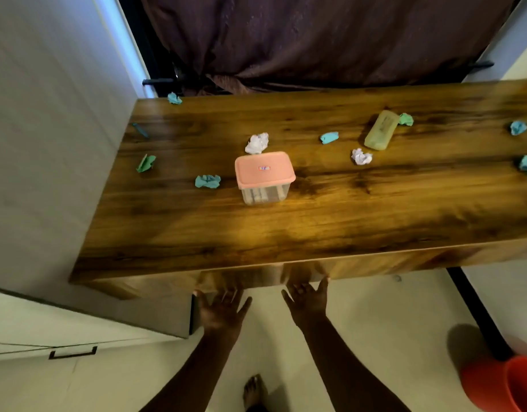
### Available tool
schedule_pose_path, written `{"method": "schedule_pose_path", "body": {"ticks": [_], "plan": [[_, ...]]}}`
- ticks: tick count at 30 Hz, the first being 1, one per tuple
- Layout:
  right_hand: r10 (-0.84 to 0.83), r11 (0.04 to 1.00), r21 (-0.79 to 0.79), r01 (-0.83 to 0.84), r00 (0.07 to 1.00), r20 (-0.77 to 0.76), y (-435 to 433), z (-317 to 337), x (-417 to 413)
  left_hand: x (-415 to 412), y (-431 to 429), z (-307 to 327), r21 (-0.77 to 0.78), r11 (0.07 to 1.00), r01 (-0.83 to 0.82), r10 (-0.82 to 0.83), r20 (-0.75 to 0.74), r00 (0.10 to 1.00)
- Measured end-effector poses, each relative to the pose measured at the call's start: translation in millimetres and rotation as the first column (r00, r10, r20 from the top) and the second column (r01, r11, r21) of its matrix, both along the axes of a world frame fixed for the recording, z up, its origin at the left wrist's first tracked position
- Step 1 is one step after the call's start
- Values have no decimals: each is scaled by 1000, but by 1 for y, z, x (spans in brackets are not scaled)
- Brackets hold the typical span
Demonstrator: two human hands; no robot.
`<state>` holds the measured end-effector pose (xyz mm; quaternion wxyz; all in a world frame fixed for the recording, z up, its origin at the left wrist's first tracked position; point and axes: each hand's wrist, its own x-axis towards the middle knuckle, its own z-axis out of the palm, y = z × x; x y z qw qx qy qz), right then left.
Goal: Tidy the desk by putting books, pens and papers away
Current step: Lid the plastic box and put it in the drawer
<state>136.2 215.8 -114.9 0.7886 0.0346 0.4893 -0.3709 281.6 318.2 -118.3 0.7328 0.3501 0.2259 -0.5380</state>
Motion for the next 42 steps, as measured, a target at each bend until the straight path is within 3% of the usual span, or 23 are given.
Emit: {"method": "schedule_pose_path", "body": {"ticks": [5, 10, 14, 16, 19, 20, 21, 22, 24, 26, 27, 28, 31, 33, 37, 42], "plan": [[28, 1000, 2, -28, 998, 56, 3, 0, -6, -4, 6, -5, 8, 999, -35, 35, -50, 998], [18, 1000, 12, -19, 998, 68, 37, -4, -25, -27, 35, -8, 65, 998, -25, 24, 19, 1000], [108, 994, 26, -110, 992, 71, 60, -1, -53, -44, 54, -2, 93, 995, -35, 31, 42, 999], [193, 981, 4, -193, 981, -8, 71, 7, -63, -45, 63, 6, 125, 992, 8, -16, 59, 998], [297, 912, -178, -369, 895, -334, 94, 35, -77, -59, 78, 28, 228, 968, 107, -163, 241, 957], [277, 857, -273, -436, 838, -469, 104, 46, -83, -70, 84, 39, 277, 954, 117, -224, 395, 891], [220, 777, -365, -512, 765, -605, 113, 56, -89, -83, 89, 52, 326, 939, 107, -286, 573, 768], [125, 659, -441, -609, 667, -735, 121, 66, -95, -96, 94, 63, 364, 929, 71, -333, 735, 591], [-160, 367, -484, -794, 459, -874, 125, 79, -103, -113, 100, 77, 417, 907, -58, -408, 904, 125], [-411, 146, -412, -899, 324, -852, 117, 81, -105, -116, 97, 75, 466, 868, -171, -494, 774, -396], [-485, 84, -333, -939, 254, -837, 111, 80, -103, -113, 93, 71, 508, 836, -207, -529, 644, -553], [-527, 52, -231, -972, 170, -832, 105, 79, -100, -109, 90, 67, 563, 794, -232, -564, 538, -627], [-548, 2, 65, -998, -55, -835, 98, 74, -101, -101, 87, 62, 676, 681, -282, -647, 373, -665], [-578, -29, 175, -984, -126, -806, 98, 71, -108, -99, 89, 64, 690, 650, -319, -658, 301, -690], [-567, -53, 228, -972, -159, -808, 109, 76, -120, -105, 103, 71, 697, 639, -326, -656, 274, -703], [-582, -82, 219, -972, -132, -803, 137, 72, -141, -124, 134, 64, 708, 636, -307, -656, 287, -698]]}}
